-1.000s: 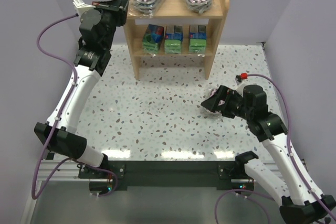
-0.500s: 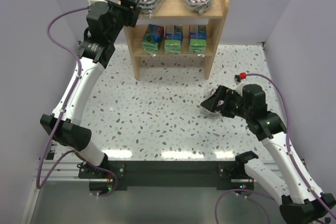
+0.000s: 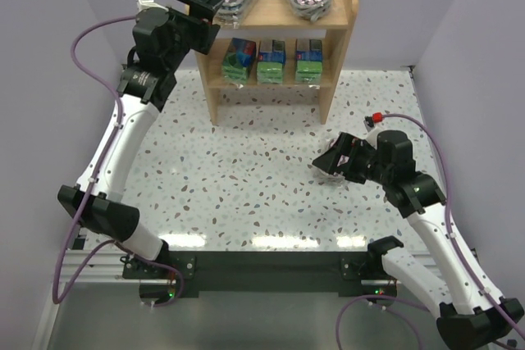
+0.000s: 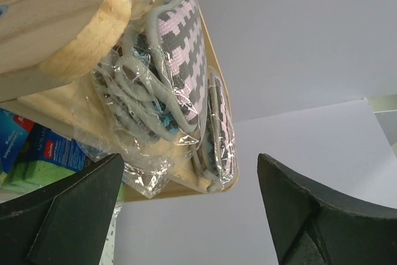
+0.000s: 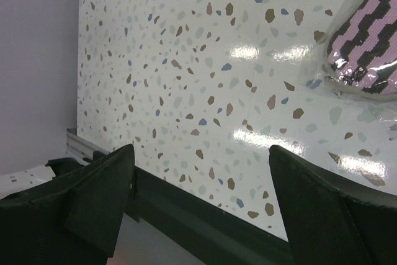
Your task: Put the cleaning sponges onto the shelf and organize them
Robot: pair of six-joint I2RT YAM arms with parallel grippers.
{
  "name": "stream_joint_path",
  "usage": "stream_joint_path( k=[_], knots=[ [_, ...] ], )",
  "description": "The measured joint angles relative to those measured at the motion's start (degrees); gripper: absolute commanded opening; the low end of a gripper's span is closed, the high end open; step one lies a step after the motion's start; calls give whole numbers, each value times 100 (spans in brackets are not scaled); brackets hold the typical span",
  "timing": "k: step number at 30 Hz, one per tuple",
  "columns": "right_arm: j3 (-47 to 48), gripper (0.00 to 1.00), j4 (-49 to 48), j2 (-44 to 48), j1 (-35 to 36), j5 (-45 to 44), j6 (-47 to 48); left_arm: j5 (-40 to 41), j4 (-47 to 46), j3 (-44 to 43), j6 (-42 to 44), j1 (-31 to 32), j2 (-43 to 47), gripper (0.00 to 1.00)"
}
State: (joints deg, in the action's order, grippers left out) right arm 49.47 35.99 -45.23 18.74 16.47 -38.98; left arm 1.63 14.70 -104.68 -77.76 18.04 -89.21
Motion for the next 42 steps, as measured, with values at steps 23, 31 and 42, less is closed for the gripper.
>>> stream_joint_path(
  k=[23,31,42],
  knots=[
    [0,93,2,0,0,-2,-4,-866,-24,-745,24,-203,-1023,19],
    [0,93,7,63,0,-2,-46,-953,-605,-245,-55,-234,-887,0],
    [0,93,13,74,0,-2,-44,-17,-1733,1318,-273,-264,208,0]
  ],
)
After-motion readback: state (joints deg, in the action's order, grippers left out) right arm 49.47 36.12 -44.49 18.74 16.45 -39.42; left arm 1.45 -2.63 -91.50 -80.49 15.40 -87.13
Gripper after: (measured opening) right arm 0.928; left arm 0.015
